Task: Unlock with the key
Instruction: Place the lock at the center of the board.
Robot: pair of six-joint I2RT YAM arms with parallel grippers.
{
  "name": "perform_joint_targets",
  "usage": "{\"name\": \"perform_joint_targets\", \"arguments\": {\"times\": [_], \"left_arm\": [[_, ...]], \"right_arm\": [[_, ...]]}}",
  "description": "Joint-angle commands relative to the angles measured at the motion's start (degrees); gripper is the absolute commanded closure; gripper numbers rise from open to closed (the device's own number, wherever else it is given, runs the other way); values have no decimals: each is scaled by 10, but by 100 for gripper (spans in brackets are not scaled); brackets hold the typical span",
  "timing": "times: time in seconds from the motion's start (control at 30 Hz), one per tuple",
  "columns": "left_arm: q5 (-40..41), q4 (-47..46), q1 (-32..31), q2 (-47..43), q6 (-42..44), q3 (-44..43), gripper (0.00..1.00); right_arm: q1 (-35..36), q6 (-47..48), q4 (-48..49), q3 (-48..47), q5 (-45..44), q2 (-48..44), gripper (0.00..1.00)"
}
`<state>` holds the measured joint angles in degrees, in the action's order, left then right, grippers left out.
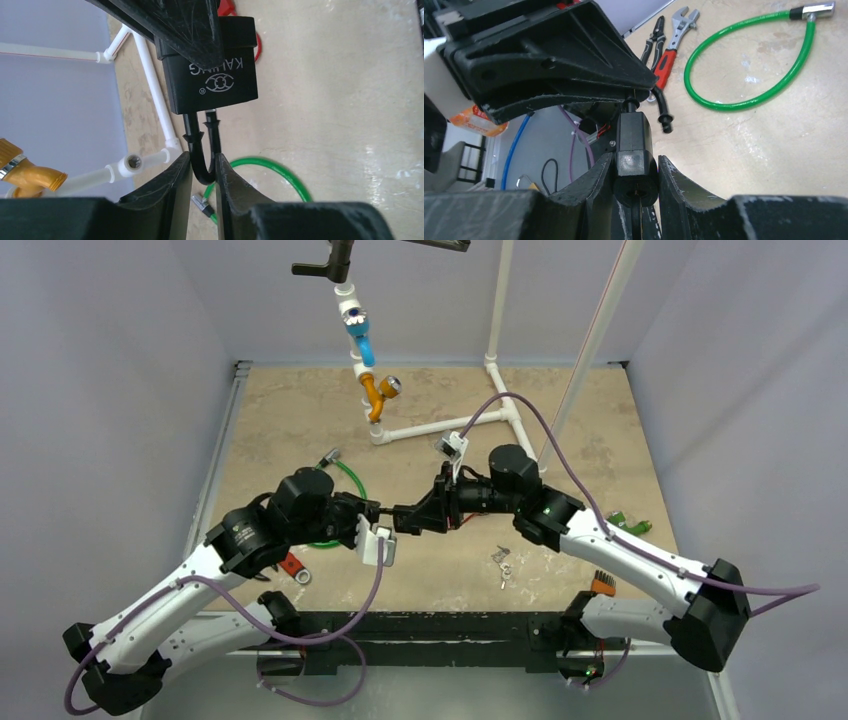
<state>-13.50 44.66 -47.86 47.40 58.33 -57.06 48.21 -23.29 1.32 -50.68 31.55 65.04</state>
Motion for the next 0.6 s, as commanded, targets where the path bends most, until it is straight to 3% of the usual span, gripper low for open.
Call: {"name": "perform_joint_targets", "arguments": {"times": [0.0,0.23,0.57], "left_arm": [[82,-85,-19,-10,53,36,82],[99,-134,-41,-20,103,106,86],[86,-209,-50,28,145,202,93]], "right_arm": [[-24,-70,103,4,42,26,100],[-61,-155,178,35,84,105,100],[-75,-185,197,50,63,199,100]]}}
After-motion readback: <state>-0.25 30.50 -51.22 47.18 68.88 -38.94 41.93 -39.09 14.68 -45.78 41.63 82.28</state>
